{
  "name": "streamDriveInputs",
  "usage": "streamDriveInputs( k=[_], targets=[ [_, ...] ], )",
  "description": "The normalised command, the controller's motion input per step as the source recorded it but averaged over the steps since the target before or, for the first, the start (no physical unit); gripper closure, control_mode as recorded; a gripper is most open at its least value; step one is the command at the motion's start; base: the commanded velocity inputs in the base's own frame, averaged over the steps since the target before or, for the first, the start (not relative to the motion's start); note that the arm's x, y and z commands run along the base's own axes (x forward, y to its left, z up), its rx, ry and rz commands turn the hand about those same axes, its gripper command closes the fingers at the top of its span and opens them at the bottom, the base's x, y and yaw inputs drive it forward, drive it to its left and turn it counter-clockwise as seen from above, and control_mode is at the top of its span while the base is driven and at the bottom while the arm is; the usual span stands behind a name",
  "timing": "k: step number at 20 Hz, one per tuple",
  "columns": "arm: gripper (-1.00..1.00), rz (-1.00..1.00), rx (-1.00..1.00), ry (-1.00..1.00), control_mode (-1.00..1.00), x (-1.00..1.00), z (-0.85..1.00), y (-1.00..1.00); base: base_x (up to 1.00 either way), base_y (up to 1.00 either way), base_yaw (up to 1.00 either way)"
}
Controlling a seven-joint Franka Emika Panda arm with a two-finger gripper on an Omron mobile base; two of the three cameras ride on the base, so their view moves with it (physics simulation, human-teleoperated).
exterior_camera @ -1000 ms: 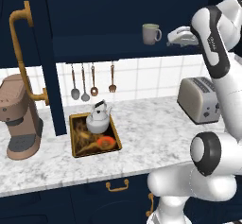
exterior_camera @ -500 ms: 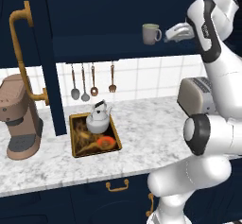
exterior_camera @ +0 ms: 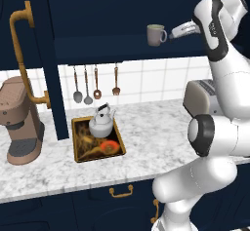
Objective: Pick the kettle from the counter and place it on the tray. Then pick the mug from the cabinet and place it on the tray. Then close the cabinet doors.
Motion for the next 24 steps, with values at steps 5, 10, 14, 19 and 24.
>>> streamDriveInputs(
  k=[5, 10, 14, 19, 24],
  targets=[
    [-1.00, 0.01, 0.00, -0.02, -1.00, 0.10, 0.00, 0.10, 0.00, 0.00, 0.00],
    [-1.00, 0.00, 0.00, 0.05, -1.00, 0.34, 0.00, 0.07, 0.00, 0.00, 0.00],
    [-1.00, 0.00, 0.00, 0.02, -1.00, 0.36, 0.00, 0.00, 0.00, 0.00, 0.00],
    [-1.00, 0.00, 0.00, 0.00, -1.00, 0.31, 0.00, 0.00, 0.00, 0.00, 0.00],
    [-1.00, 0.01, 0.00, 0.00, -1.00, 0.32, 0.00, 0.00, 0.00, 0.00, 0.00]
  ],
)
